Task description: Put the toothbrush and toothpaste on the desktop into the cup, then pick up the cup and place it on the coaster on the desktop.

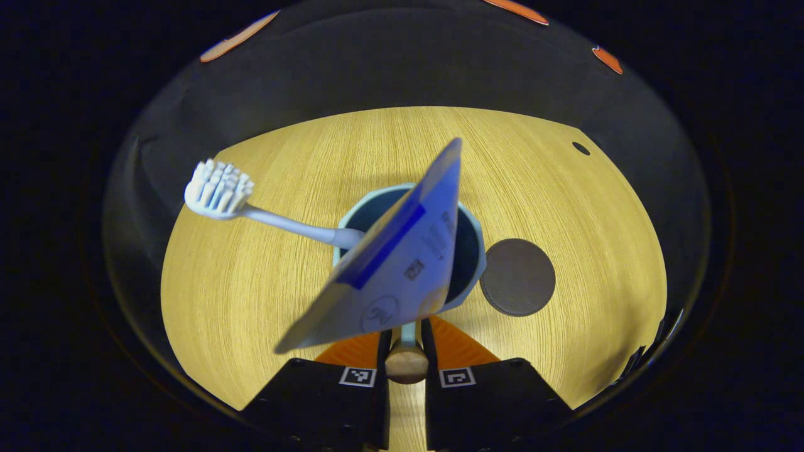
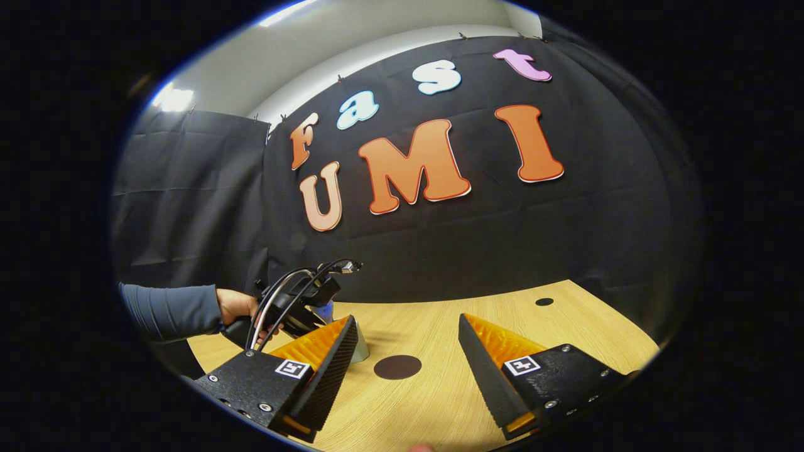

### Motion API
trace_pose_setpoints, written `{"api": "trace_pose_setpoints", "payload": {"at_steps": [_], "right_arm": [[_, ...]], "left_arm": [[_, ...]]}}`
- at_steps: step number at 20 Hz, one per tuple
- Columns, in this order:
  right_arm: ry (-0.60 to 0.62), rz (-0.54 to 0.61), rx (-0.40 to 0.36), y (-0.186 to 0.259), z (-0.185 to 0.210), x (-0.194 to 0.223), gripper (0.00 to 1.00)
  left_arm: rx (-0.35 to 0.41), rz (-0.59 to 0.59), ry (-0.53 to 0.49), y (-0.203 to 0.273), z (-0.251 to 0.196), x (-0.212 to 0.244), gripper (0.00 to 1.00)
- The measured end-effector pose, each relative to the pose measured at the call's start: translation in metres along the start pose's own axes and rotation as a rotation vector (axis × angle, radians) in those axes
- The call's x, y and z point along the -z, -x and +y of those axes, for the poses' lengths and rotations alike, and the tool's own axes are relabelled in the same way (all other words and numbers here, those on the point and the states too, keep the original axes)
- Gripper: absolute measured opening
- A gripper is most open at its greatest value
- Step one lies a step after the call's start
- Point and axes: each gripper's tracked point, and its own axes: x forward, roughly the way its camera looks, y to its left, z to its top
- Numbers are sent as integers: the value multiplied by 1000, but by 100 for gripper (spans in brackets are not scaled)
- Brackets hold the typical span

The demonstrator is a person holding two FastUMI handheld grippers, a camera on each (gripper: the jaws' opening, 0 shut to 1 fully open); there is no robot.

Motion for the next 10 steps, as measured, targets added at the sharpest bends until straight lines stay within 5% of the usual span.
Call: {"api": "trace_pose_setpoints", "payload": {"at_steps": [10], "right_arm": [[29, -8, 59, 25, -19, -8, 96]], "left_arm": [[88, -48, -86, -12, -7, -5, 22]]}}
